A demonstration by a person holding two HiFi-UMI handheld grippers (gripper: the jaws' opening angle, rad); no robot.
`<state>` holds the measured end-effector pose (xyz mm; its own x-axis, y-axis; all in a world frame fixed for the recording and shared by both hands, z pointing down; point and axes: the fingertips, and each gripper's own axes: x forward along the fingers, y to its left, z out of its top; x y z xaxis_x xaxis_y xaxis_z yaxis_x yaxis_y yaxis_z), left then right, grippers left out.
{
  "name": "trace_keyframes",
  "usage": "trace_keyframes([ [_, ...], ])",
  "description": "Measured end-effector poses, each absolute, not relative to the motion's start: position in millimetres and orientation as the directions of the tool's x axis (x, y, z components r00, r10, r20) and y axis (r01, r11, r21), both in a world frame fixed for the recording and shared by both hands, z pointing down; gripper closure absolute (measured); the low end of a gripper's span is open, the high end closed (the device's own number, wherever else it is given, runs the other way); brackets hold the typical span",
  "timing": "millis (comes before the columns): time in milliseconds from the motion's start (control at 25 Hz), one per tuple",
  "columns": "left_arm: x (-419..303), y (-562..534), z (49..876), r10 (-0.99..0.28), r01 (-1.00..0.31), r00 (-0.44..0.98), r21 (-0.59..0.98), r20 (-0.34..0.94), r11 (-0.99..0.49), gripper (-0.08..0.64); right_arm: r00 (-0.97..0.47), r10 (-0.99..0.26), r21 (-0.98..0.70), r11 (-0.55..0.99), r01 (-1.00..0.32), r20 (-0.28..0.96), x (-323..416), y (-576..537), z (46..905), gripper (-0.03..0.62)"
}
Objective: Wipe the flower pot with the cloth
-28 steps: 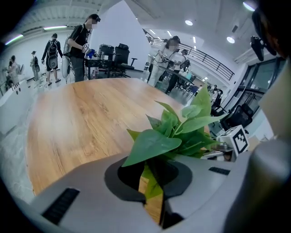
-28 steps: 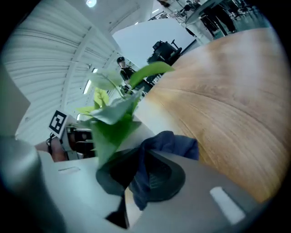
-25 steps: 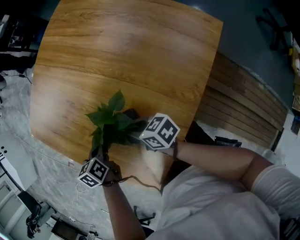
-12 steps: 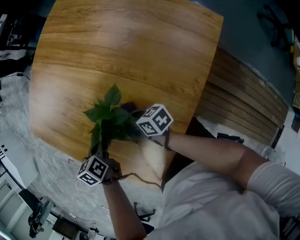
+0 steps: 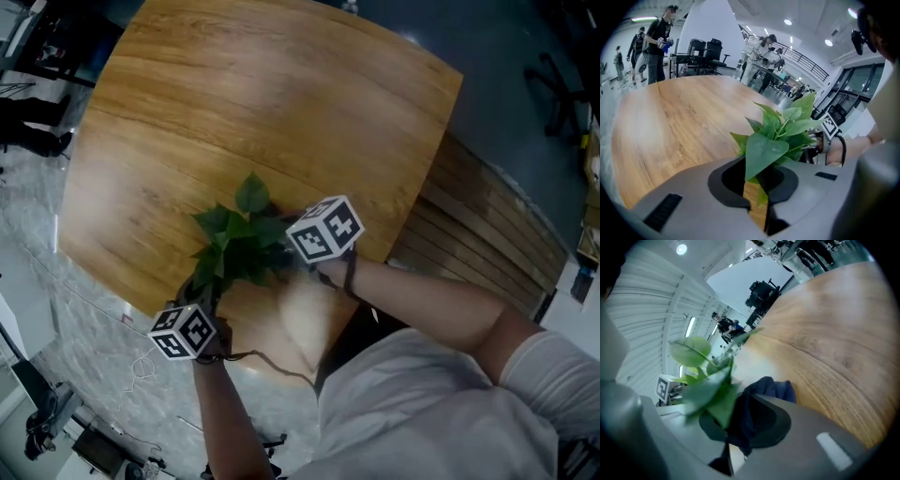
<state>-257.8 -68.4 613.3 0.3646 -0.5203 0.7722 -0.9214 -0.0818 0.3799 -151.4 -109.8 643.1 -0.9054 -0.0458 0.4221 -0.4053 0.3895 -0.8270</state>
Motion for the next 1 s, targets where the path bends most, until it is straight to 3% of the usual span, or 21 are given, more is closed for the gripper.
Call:
trace_keyframes([
  [200, -259, -71, 618, -0.51, -0.912, 0.398, 0.389, 0.763, -0.13, 0.523, -0.889, -0.007, -0.823, 0.374, -0.428, 0.459, -158, -107, 678, 0.548],
  [560, -255, -74, 614, -0.447, -0.886, 0.458, 0.352, 0.768, -0.302, 0.528, -0.916, 0.038, -0.827, 0.447, -0.342, 0.399, -146, -103, 610, 0.548],
  [1000, -254, -100, 617, -0.422, -0.871, 0.468, 0.324, 0.776, -0.371, 0.532, -0.892, 0.039, -0.827, 0.394, -0.4, 0.45, -161, -111, 673, 0.549],
])
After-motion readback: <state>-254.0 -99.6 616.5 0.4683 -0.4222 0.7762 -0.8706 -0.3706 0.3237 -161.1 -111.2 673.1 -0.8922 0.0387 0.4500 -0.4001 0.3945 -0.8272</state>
